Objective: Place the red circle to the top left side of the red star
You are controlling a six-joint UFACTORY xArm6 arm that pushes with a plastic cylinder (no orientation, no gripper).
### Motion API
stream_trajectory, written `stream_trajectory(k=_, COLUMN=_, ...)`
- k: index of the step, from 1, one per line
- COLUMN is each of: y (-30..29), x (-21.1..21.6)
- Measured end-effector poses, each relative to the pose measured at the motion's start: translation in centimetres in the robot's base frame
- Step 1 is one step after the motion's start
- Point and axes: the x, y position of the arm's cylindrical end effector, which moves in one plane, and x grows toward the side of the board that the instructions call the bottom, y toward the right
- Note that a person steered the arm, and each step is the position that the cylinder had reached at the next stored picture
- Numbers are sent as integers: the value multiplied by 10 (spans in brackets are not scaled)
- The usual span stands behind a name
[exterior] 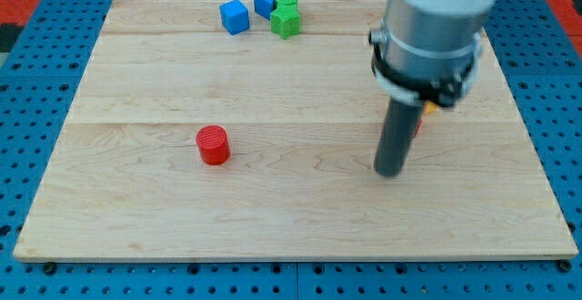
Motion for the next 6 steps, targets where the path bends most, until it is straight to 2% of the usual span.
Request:
stream_trajectory(k=1, y=-68, x=33)
stream_trajectory(k=2, y=-150, x=26)
stream_trajectory(k=3, y=-199, x=2)
stream_trajectory(k=4, y=-217, x=-25)
stream_trajectory(k=5, y=-215, x=-84)
stream_trajectory(k=6, y=-209, x=-100)
